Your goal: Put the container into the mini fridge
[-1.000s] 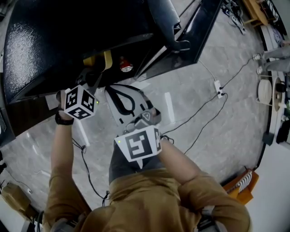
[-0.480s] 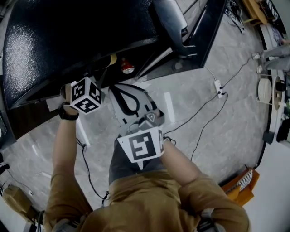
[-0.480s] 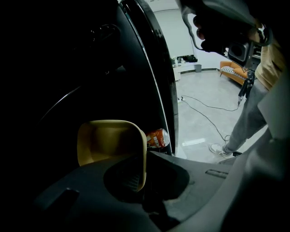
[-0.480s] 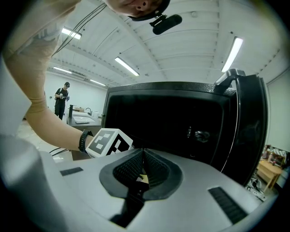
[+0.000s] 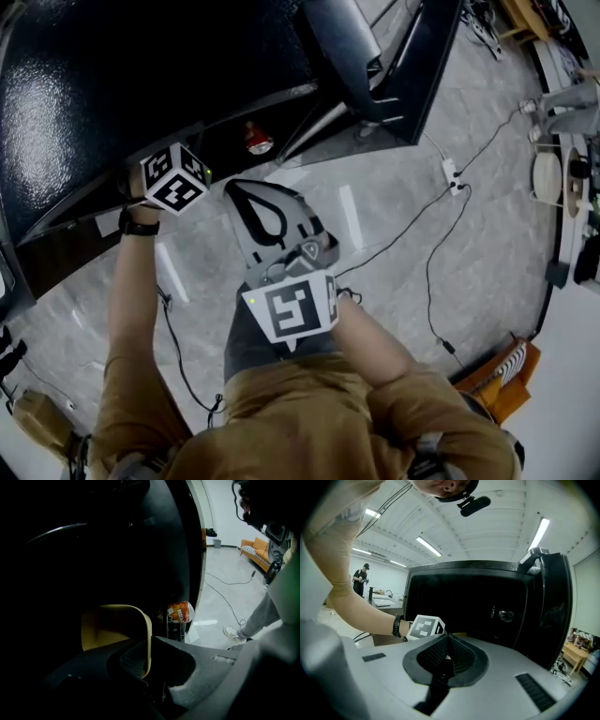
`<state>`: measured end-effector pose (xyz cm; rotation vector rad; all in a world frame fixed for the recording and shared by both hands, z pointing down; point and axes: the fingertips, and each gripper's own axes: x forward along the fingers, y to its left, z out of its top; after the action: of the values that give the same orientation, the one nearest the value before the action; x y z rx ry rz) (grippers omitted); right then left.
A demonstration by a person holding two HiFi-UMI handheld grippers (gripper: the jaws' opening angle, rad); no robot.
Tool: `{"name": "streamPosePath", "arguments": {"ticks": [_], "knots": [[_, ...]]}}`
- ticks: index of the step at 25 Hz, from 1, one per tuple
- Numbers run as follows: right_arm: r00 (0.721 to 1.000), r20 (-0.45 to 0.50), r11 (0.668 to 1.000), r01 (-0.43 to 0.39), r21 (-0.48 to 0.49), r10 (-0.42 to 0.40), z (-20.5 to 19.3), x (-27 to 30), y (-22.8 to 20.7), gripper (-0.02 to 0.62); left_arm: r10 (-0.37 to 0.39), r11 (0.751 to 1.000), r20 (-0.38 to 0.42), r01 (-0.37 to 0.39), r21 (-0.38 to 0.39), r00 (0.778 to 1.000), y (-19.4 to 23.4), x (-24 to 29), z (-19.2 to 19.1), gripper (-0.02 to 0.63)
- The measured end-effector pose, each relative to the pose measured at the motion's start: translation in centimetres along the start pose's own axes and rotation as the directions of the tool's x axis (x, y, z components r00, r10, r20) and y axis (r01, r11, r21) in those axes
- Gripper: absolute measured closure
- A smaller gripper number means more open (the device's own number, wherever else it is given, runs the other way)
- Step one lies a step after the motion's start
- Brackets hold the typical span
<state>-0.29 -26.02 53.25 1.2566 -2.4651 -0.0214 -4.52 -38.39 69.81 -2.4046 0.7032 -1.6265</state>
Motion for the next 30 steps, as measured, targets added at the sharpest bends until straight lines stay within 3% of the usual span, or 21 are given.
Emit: {"name": "streamPosePath", "arguments": {"ticks": [7, 15, 21, 26, 30], "knots": [[1.0, -0.006, 1.0, 0.013, 0.007, -0.013, -0.2, 0.0, -0.5, 0.594, -0.032, 0.997, -0.021, 0.03, -0.066, 0.999, -0.6, 1.3, -1.2, 0.588], [1.0, 0.0, 0.999, 0.024, 0.026, -0.024, -0.3, 0.2, -1.1, 0.594, 0.012, 0.998, 0.0, -0.011, -0.057, 1.0, 0.5, 1.5, -0.9, 0.574], [1.0, -0.002, 0.999, 0.023, 0.035, -0.023, -0.4, 0.4, -1.3, 0.594, 0.021, 0.997, 0.019, -0.019, -0.071, 1.0, 0.8, 1.4, -0.8, 0.5], [1.0, 0.008, 0.999, 0.021, 0.031, -0.021, -0.2, 0.6, -1.3, 0.594, 0.031, 0.996, 0.049, -0.027, -0.08, 0.998, 0.7, 0.7, -0.4, 0.474], [1.0, 0.006, 1.0, 0.021, 0.019, -0.021, 0.2, 0.3, -1.5, 0.594, 0.06, 0.992, 0.117, -0.046, -0.121, 0.991, 0.6, -0.4, 0.4, 0.476]]}}
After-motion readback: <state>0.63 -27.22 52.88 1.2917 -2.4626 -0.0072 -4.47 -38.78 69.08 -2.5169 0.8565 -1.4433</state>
